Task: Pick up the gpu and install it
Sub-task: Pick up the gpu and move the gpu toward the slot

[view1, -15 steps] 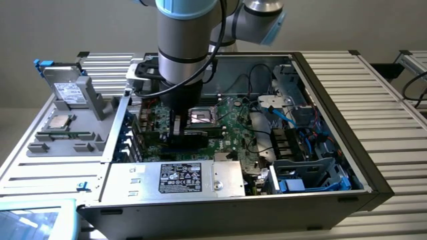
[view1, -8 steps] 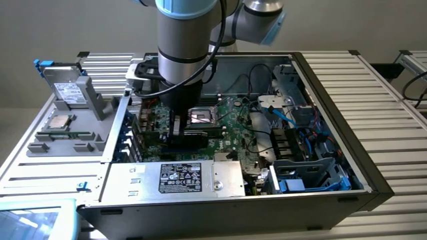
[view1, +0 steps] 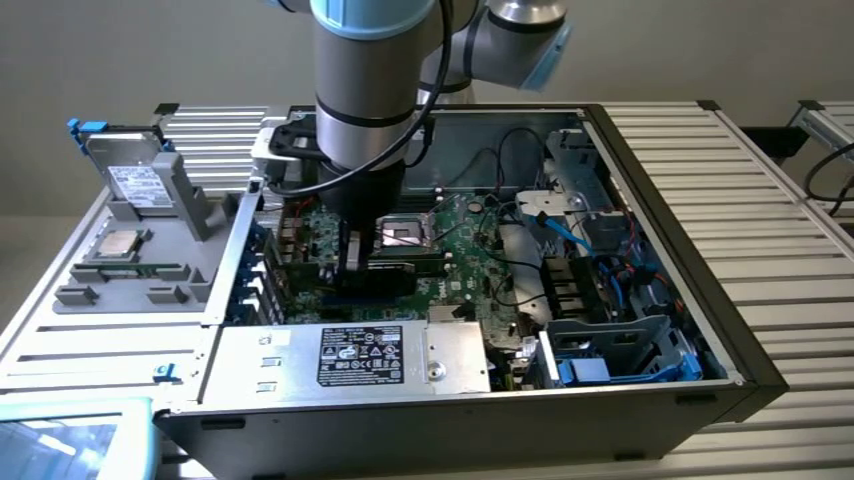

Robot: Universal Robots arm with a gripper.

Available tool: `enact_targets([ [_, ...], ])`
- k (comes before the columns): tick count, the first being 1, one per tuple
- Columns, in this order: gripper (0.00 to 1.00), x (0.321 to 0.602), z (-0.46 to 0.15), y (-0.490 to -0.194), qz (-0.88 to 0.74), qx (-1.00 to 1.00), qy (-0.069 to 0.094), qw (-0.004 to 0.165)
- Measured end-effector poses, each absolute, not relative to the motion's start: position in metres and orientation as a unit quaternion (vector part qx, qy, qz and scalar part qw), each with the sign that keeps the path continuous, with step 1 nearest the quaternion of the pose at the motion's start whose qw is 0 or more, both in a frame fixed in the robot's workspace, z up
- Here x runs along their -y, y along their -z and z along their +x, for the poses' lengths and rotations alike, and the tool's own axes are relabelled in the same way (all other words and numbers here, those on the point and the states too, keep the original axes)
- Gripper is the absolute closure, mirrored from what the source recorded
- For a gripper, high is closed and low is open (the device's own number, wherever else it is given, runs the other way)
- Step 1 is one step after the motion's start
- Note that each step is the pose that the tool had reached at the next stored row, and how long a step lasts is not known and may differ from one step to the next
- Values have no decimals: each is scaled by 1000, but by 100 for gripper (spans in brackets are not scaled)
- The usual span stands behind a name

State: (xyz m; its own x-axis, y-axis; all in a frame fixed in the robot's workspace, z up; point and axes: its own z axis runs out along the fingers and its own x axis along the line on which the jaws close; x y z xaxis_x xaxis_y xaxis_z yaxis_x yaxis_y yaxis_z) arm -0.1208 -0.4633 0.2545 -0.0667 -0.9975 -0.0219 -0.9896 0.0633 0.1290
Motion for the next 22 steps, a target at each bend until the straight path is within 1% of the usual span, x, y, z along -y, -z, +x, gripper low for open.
enact_targets([
  [22,72,463,-121,-256,682,728,61,33],
])
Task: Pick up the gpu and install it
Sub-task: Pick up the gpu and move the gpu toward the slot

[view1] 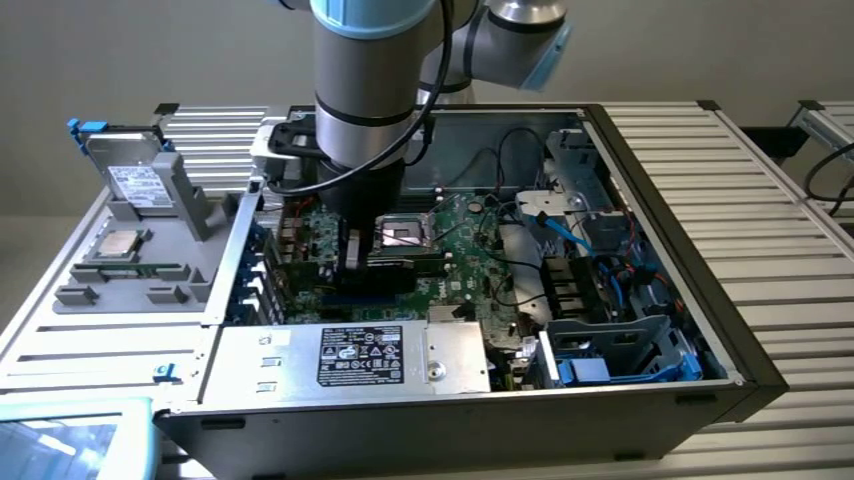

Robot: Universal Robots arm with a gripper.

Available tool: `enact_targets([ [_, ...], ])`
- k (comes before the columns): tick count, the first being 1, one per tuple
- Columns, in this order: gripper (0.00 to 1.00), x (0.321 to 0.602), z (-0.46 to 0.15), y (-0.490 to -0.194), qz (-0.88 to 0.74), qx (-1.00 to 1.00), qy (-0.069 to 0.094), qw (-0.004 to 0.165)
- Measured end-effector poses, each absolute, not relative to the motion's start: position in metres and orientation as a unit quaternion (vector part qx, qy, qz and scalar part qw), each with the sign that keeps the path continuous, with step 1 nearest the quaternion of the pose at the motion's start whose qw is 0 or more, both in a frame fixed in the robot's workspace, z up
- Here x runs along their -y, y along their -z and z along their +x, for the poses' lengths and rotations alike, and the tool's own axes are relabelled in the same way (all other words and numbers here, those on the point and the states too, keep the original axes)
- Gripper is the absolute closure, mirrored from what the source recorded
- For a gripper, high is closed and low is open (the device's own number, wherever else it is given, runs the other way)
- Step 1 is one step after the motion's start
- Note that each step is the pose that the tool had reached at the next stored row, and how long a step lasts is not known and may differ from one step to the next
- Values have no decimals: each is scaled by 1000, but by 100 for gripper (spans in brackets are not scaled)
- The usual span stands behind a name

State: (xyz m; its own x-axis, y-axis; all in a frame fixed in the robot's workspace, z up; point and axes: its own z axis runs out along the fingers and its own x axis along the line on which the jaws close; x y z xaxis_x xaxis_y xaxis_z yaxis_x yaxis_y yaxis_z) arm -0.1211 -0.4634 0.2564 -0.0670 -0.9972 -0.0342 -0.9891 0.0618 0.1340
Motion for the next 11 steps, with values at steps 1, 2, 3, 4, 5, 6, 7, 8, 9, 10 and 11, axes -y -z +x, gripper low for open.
enact_targets([
  [1,72,464,-121,-256,682,728,61,34],
  [2,72,465,-121,-256,682,728,62,34],
  [3,72,465,-121,-256,682,728,63,35],
  [4,72,466,-121,-256,682,728,63,35],
  [5,72,466,-121,-256,682,728,63,35],
  [6,72,466,-121,-256,682,728,64,35],
  [7,72,466,-121,-256,682,728,64,35],
  [8,72,466,-121,-256,682,728,64,35],
  [9,72,466,-121,-256,682,728,64,35],
  [10,72,466,-121,-256,682,728,64,35],
  [11,72,466,-121,-256,682,728,64,35],
])
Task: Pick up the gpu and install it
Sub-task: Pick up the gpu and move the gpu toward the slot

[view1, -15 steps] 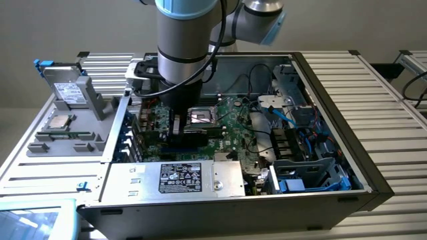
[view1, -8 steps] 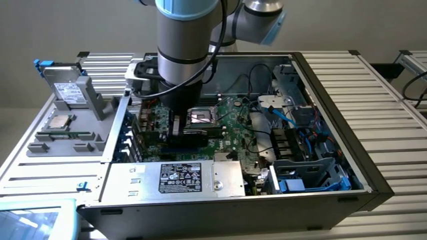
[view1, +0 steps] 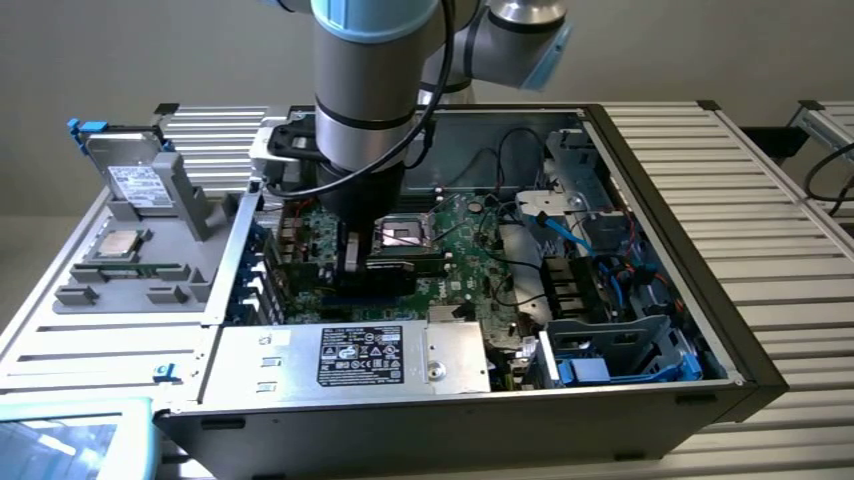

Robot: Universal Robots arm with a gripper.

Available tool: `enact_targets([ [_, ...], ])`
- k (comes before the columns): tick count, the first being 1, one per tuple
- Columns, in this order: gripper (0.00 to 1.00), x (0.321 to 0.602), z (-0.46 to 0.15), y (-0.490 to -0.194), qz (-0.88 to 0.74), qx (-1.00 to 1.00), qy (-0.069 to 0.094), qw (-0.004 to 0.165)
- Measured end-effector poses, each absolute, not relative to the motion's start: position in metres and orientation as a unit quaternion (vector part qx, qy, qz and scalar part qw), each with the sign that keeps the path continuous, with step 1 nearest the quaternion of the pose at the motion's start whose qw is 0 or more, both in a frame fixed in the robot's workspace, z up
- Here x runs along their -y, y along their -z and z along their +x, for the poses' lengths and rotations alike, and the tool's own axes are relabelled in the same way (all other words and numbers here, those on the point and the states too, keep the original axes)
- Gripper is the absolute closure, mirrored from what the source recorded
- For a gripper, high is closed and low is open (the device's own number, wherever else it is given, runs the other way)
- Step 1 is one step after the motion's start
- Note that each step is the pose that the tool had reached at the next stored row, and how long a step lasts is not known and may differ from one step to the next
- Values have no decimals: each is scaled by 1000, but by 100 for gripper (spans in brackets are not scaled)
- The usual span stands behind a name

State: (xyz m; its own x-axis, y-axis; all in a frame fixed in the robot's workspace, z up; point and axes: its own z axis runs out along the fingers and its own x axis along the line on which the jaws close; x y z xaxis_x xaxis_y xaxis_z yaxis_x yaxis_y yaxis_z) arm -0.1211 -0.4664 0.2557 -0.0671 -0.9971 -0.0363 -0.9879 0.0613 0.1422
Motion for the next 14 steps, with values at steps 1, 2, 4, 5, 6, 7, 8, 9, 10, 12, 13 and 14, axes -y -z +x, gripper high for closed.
enact_targets([
  [1,72,467,-121,-256,682,727,65,36],
  [2,72,469,-121,-256,682,728,66,36],
  [4,72,472,-121,-256,682,728,67,36],
  [5,72,473,-121,-256,682,727,67,36],
  [6,72,473,-121,-256,682,727,67,36],
  [7,72,473,-121,-256,682,727,67,36],
  [8,72,473,-121,-256,682,727,67,36],
  [9,72,473,-121,-256,682,728,67,36],
  [10,72,473,-121,-256,681,728,67,37],
  [12,72,473,-121,-256,678,731,68,37],
  [13,72,473,-121,-256,677,732,69,38],
  [14,72,473,-121,-256,676,733,69,38],
])
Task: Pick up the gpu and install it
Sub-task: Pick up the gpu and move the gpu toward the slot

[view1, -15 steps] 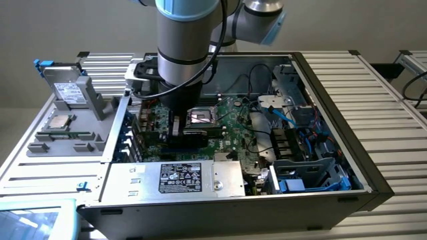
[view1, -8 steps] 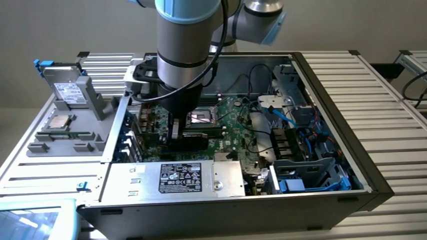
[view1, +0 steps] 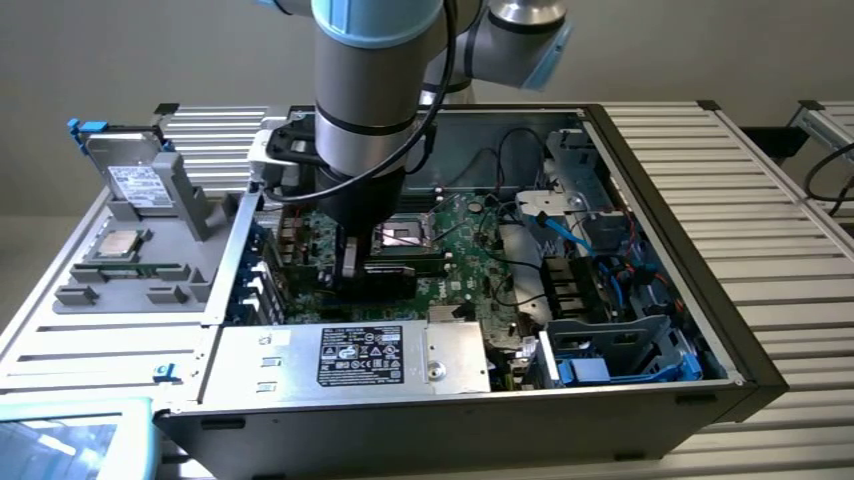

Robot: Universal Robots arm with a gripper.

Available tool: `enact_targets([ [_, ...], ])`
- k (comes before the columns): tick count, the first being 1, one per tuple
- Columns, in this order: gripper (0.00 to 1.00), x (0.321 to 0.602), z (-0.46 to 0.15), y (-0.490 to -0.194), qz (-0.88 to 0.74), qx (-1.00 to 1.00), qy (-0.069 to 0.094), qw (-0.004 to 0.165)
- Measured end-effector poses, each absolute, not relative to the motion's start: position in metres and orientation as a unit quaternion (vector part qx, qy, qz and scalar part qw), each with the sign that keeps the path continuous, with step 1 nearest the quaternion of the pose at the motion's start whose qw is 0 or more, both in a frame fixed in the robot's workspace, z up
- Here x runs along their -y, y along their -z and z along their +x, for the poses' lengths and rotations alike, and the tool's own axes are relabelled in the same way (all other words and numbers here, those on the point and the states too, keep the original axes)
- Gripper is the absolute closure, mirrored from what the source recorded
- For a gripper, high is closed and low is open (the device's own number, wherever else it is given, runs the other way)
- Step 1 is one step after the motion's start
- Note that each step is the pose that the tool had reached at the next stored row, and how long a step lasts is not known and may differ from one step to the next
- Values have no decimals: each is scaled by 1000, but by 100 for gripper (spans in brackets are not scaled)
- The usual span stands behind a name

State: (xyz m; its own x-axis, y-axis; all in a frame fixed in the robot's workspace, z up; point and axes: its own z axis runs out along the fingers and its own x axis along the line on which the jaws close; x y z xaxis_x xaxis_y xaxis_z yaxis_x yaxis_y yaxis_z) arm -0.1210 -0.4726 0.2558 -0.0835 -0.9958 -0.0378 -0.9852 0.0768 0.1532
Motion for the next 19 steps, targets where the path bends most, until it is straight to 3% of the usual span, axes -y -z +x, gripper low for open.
enact_targets([
  [19,72,472,-113,-260,672,736,75,44],
])
